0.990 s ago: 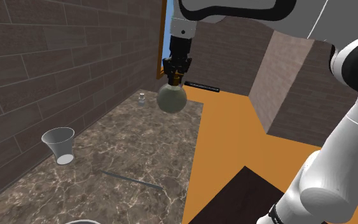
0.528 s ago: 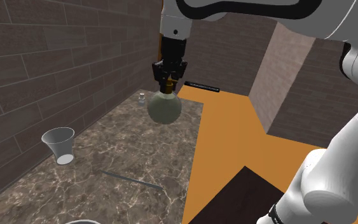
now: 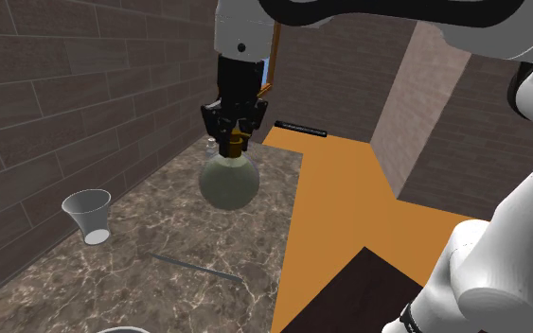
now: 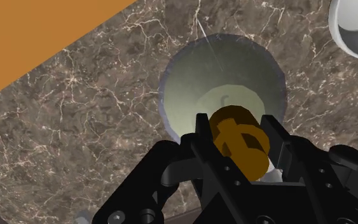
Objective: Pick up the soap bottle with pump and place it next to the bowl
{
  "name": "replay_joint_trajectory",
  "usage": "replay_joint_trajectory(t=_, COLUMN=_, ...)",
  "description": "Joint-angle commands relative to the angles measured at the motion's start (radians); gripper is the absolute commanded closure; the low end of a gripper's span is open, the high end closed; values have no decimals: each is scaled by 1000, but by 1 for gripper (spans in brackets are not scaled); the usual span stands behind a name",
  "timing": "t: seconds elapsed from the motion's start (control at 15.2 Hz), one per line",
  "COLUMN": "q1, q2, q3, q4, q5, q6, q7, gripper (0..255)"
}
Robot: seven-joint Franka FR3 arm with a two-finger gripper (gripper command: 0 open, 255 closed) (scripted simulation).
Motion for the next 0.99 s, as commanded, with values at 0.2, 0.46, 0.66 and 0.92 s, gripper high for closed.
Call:
replay_joint_trajectory(t=0.2, q1=55, q2=25, q3=72, q4=32, q5=-5, q6=-10, q7=130, gripper=255)
replay_joint_trajectory(t=0.46, q1=98, q2=61, q3=127, q4=73, q5=-19, q6=-19, q7=228, gripper=255)
replay_joint_trajectory(t=0.66, q1=97, q2=51, q3=125, q4=21, q5=-14, q6=23, q7=225, gripper=255)
replay_joint_trajectory(t=0.92, q1=97, q2=41, q3=124, q4=-43, q5=-9, q6=79, q7=223, gripper=255)
